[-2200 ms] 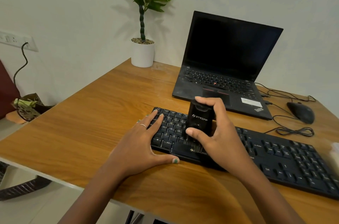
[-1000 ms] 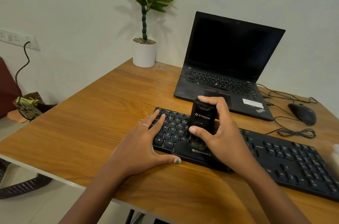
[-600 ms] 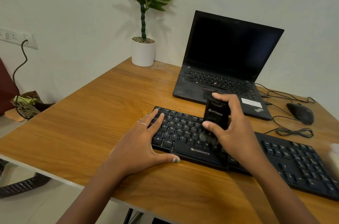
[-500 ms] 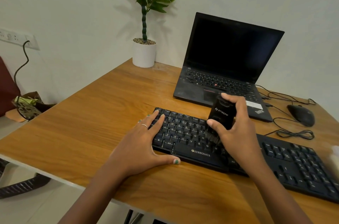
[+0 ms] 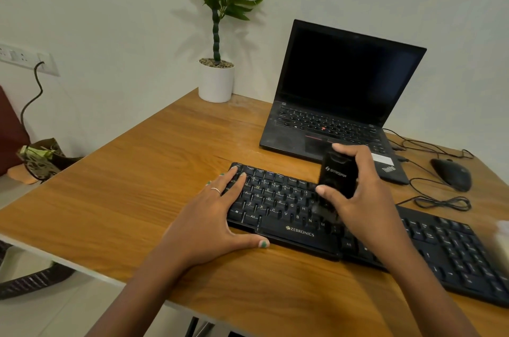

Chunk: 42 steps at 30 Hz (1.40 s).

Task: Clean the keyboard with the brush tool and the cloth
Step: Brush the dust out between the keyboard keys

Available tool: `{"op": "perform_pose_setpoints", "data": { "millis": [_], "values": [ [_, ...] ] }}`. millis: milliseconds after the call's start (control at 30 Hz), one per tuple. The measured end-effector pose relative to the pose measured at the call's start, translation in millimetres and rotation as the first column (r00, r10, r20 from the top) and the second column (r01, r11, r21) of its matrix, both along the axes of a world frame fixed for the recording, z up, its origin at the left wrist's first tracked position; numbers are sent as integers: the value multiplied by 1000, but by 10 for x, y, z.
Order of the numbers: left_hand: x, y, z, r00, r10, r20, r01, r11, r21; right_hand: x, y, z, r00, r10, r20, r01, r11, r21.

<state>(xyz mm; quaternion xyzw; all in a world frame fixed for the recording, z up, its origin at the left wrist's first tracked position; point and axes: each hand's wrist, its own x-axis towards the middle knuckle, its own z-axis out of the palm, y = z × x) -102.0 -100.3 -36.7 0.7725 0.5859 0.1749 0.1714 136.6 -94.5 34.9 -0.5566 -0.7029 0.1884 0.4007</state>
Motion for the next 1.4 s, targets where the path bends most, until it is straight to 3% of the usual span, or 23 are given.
{"op": "perform_pose_setpoints", "data": {
  "millis": [100,233,400,533,667,833,967,1133,1267,1400],
  "values": [
    [19,-11,22,1000,-2,-9,2,1000,-1,-24,5,-66,994,-103,20,101,992,76],
    [19,-27,48,1000,-1,-18,1,1000,-15,5,-32,-29,999,30,-14,-30,1000,-11],
    [13,-22,41,1000,3,-27,-3,1000,-13,79,46,-67,996,-81,-24,82,997,17],
    [13,-17,30,1000,4,-5,-4,1000,-13,46,-22,-58,1000,6,12,-6,1000,-5],
    [12,-18,33,1000,11,-23,-12,1000,-22,96,64,-71,993,-113,38,110,991,82],
    [17,-32,44,1000,16,-23,-17,999,-35,66,36,-78,999,-12,-39,12,1000,12],
    [2,-11,25,1000,10,-27,-10,1000,-27,135,132,-80,991,-124,39,120,988,95],
    [12,-16,37,999,11,-37,-11,1000,-25,107,123,-60,998,-12,-56,13,1000,17],
    [4,7,6,999,4,-34,-4,1000,-9,120,176,-64,992,-126,15,124,989,79],
    [12,-2,9,999,2,-35,-2,1000,-14,6,107,-49,999,37,1,-37,999,12]
  ]
}}
